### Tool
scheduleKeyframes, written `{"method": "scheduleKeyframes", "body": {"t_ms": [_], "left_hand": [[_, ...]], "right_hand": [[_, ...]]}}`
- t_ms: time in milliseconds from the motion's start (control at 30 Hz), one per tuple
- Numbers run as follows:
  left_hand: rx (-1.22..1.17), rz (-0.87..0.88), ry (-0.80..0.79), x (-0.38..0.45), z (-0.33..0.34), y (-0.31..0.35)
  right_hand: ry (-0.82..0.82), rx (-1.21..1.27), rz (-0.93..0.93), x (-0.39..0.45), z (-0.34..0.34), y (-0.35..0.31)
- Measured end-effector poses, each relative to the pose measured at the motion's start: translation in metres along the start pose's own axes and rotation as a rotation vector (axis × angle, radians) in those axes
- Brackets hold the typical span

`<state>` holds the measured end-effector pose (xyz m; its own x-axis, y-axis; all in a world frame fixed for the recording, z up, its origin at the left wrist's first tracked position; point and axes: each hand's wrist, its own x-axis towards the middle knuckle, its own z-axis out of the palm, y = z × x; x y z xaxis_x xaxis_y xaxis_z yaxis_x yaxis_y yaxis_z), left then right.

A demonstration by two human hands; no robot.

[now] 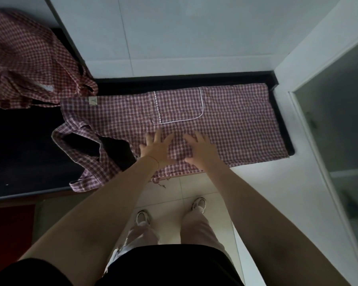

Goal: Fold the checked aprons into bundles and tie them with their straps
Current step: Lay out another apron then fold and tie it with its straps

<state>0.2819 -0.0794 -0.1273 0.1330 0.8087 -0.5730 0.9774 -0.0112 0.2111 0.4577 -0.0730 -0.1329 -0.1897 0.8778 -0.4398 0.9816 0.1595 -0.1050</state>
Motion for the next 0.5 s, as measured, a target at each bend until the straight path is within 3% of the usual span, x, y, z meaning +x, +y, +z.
{"method": "scheduleKeyframes", "body": {"t_ms": [100,300,367,467,500], "left_hand": [[0.047,-0.117,-0.118,0.015,-0.001,0.008],[0.141,-0.331,-0.207,0.039,-0.024,0.039],[0.180,-0.311,-0.099,0.043,-0.029,0.066],[0.067,-0.090,0.185,0.044,-0.021,0.112],[0.029,-0.035,0.172,0.043,-0.013,0.128]], "right_hand": [[-0.163,-0.007,0.102,0.006,0.001,0.049],[-0.195,0.061,0.277,0.021,-0.024,0.156],[-0.125,0.033,0.235,0.029,-0.034,0.172],[0.060,0.076,-0.033,0.031,-0.048,0.164],[0.037,0.094,-0.112,0.029,-0.050,0.155]]}}
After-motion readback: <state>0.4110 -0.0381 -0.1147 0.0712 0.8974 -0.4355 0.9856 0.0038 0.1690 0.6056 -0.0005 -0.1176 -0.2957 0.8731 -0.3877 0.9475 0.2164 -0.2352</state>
